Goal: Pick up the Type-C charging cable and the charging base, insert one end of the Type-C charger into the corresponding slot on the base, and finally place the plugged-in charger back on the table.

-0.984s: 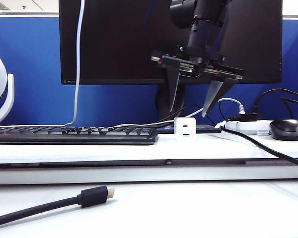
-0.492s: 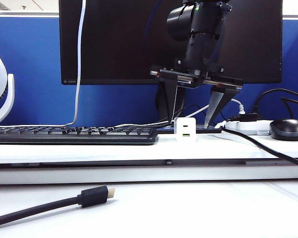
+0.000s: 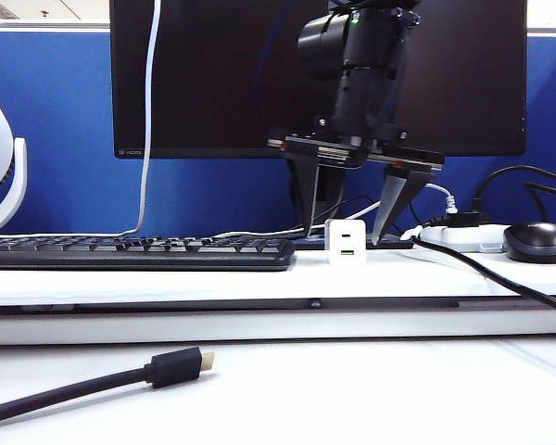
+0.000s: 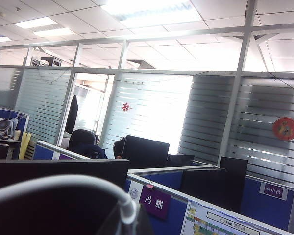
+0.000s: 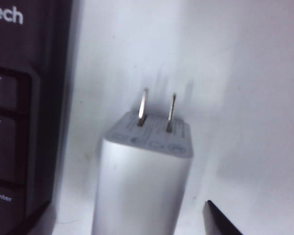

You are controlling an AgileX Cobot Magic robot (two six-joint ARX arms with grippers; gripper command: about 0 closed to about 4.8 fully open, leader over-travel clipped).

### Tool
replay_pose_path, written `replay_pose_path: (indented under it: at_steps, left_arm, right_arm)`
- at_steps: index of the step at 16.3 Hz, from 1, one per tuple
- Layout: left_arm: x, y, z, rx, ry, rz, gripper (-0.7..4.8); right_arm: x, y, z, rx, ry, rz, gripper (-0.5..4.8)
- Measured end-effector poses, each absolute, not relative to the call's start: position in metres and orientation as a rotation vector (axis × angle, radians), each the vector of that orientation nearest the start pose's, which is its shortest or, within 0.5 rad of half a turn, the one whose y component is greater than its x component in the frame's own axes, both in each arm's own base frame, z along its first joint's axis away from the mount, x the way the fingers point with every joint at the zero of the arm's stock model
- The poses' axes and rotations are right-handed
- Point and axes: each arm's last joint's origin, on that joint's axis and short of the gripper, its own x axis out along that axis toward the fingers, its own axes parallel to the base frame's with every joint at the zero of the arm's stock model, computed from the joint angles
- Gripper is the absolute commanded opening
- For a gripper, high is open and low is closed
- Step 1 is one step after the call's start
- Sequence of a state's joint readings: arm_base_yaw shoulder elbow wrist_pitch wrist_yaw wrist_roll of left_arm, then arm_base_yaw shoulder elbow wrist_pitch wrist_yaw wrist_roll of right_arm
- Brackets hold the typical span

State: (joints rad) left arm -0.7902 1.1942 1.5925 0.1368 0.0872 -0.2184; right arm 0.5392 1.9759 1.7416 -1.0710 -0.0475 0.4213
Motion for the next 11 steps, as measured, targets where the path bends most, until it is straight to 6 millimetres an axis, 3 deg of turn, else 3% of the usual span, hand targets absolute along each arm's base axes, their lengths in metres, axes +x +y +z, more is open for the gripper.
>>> replay_pose_path:
  at_steps: [4, 7, 8, 10, 11]
  left_arm:
    - [0.145, -0.150, 0.549, -0.414, -0.413, -0.918, -0.05]
    - [0.146, -0.151, 0.547, -0.408, -0.397, -0.918, -0.05]
    - [0.146, -0.151, 0.547, -0.406, -0.392, -0.917, -0.05]
    - [0.146, -0.151, 0.547, -0.407, -0.393, -0.917, -0.05]
    - [0.146, -0.151, 0.547, -0.406, -0.392, -0.917, -0.05]
  right_arm:
    - [0.347, 0.208, 0.248, 0.040, 1.368, 0.202, 3.85]
    - [0.350, 0.210, 0.237, 0.038, 1.397, 0.200, 1.80]
    - [0.350, 0.210, 0.237, 0.038, 1.398, 0.200, 1.57]
    - [0.349, 0.210, 0.237, 0.044, 1.403, 0.208, 0.03]
    - [0.349, 0.211, 0.238, 0.057, 1.411, 0.223, -0.06]
